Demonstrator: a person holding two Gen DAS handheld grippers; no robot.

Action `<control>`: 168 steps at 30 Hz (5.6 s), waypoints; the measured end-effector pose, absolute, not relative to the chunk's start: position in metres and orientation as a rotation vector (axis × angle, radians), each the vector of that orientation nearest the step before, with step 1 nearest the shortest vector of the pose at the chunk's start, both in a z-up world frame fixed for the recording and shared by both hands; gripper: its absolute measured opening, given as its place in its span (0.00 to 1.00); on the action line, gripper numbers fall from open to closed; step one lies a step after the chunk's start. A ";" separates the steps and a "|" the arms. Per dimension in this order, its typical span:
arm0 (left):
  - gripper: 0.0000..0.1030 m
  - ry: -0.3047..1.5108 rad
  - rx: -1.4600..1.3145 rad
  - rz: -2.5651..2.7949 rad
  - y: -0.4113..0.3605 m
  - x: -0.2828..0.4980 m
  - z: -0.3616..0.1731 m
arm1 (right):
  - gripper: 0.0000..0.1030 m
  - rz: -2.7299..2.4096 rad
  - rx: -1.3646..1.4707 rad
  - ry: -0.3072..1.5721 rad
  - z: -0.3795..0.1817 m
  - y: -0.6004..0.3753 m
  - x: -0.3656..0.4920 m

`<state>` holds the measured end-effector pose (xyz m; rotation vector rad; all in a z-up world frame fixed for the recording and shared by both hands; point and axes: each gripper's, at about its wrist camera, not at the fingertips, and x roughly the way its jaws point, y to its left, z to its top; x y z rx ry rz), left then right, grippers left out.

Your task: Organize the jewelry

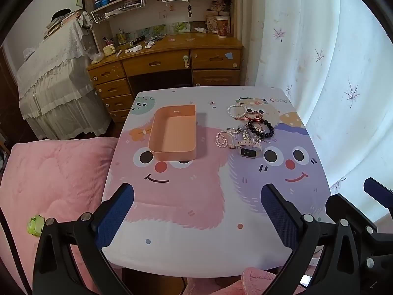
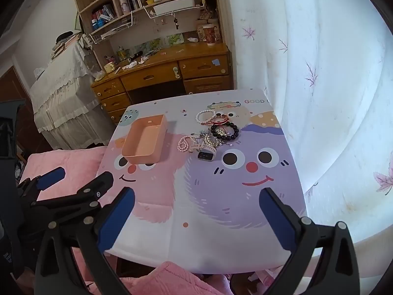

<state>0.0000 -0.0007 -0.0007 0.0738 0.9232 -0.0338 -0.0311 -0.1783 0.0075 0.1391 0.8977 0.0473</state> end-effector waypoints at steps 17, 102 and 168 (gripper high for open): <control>0.99 0.921 0.070 -0.046 0.000 0.002 -0.001 | 0.99 0.053 0.153 0.891 0.008 -0.177 -0.030; 0.34 1.614 0.113 -0.182 -0.110 0.332 -0.242 | 0.81 0.367 -0.219 0.950 -0.215 -0.152 0.165; 0.54 1.238 -0.205 -0.292 0.137 0.279 -0.116 | 0.43 0.385 0.101 0.950 -0.133 -0.027 0.201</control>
